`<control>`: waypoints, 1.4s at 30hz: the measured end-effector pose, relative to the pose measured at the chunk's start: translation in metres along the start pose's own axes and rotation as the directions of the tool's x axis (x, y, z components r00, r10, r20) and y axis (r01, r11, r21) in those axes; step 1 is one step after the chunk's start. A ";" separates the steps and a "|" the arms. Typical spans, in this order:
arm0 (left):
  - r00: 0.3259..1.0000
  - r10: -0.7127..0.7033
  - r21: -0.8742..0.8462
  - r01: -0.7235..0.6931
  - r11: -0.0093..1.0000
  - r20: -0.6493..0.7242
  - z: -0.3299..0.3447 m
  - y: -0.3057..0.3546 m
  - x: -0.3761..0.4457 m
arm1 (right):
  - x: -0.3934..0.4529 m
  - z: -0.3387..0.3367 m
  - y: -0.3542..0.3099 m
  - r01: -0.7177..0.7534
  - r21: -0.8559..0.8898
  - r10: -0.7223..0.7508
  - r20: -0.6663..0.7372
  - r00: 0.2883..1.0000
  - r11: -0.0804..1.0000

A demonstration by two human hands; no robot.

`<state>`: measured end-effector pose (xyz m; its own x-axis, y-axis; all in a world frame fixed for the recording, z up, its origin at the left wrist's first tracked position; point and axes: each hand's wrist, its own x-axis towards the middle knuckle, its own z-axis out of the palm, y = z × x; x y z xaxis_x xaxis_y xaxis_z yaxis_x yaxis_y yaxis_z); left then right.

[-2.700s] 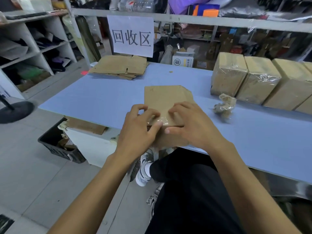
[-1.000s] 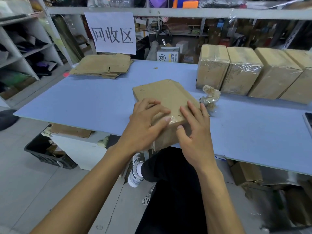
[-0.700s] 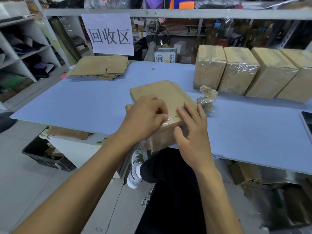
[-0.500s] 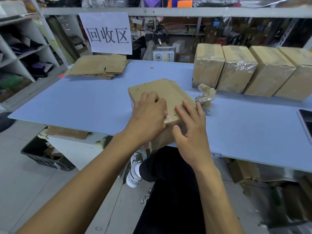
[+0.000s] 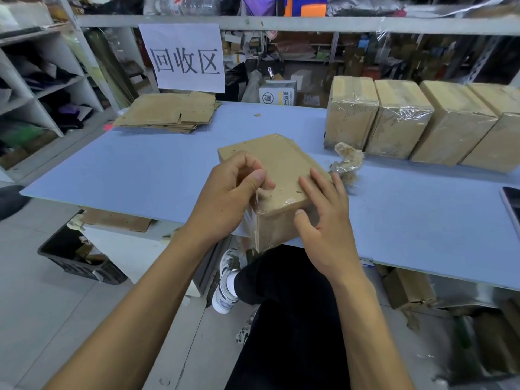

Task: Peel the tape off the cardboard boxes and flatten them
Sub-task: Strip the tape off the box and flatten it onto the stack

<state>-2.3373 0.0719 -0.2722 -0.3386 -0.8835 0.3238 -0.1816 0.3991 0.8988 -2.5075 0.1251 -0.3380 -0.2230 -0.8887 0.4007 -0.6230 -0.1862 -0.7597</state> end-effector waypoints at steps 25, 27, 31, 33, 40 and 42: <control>0.918 0.091 0.345 -0.235 0.909 0.385 0.015 0.000 0.013 | -0.001 -0.004 -0.001 0.018 -0.021 -0.017 0.048 0.999 1.000; 0.913 0.104 0.364 -0.260 0.894 0.394 0.016 -0.003 0.014 | -0.002 -0.007 -0.001 0.021 -0.031 -0.018 0.086 0.996 0.999; 0.903 0.130 0.386 -0.301 0.872 0.410 0.019 -0.007 0.014 | -0.002 -0.009 0.002 0.033 -0.060 -0.027 0.097 0.995 0.998; 0.898 0.139 0.399 -0.318 0.860 0.418 0.020 -0.008 0.013 | -0.002 -0.008 0.002 0.039 -0.075 -0.032 0.095 0.995 0.996; 0.900 0.120 0.473 -0.329 0.817 0.419 0.025 -0.003 0.010 | 0.001 -0.009 0.004 0.048 -0.070 -0.039 0.125 0.991 0.996; 0.902 0.108 0.498 -0.327 0.804 0.417 0.027 -0.001 0.010 | 0.001 -0.010 0.004 0.048 -0.069 -0.039 0.129 0.991 0.996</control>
<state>-2.3654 0.0697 -0.2778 -0.7105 -0.6514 0.2664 -0.4947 0.7315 0.4693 -2.5173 0.1279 -0.3355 -0.0999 -0.9275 0.3603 -0.6833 -0.1993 -0.7024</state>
